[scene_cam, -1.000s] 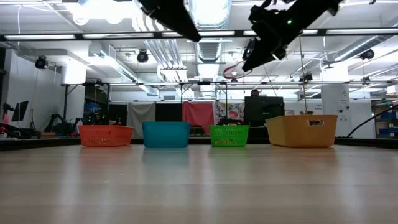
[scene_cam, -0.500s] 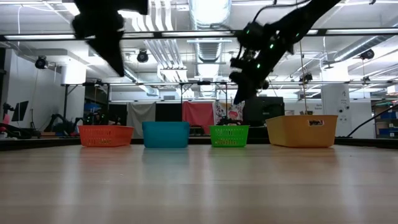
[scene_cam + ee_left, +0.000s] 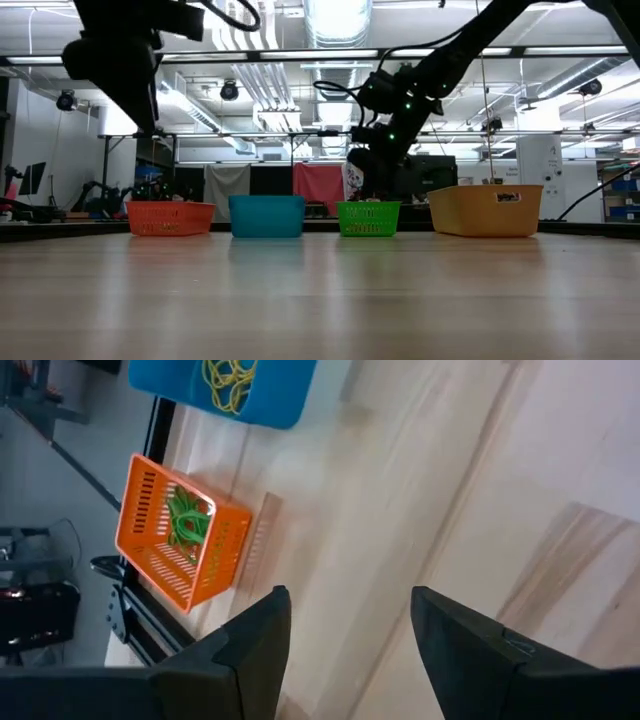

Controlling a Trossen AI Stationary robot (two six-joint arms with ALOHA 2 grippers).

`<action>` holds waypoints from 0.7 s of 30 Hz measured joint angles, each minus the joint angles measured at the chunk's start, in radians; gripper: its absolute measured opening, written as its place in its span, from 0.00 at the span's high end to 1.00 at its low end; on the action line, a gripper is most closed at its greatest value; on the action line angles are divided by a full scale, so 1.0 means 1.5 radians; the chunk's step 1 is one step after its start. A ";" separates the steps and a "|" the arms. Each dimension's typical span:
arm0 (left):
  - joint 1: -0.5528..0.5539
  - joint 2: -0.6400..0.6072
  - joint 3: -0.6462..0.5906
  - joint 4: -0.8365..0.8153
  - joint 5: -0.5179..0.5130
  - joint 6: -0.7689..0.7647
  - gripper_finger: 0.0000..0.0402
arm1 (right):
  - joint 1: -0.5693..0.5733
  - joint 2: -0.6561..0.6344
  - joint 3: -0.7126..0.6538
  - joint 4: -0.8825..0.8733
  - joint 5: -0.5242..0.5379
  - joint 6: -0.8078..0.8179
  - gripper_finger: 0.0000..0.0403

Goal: Sort rubber bands into baskets
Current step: Put the orange rubber band into the green bin, then put the green rubber band into the orange bin

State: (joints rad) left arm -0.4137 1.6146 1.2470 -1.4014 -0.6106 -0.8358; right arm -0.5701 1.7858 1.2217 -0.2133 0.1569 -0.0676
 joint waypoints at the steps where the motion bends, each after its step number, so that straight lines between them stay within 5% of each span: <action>1: 0.000 0.000 -0.006 0.003 -0.001 -0.001 0.52 | 0.000 0.000 0.001 0.000 0.000 0.002 0.85; 10: -0.001 0.000 -0.061 0.034 0.065 -0.008 0.52 | 0.001 -0.041 0.001 -0.057 0.000 0.029 0.58; 17: -0.002 -0.018 -0.074 0.069 0.313 -0.036 0.54 | 0.013 -0.098 0.001 -0.139 0.000 0.047 0.50; 21: -0.003 -0.047 -0.104 0.118 0.366 -0.035 0.58 | 0.035 -0.129 -0.007 -0.177 0.000 0.057 0.51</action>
State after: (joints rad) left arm -0.4183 1.5438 1.0918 -1.2249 -0.0617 -0.8888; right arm -0.5175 1.5922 1.2113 -0.4783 0.1562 0.0185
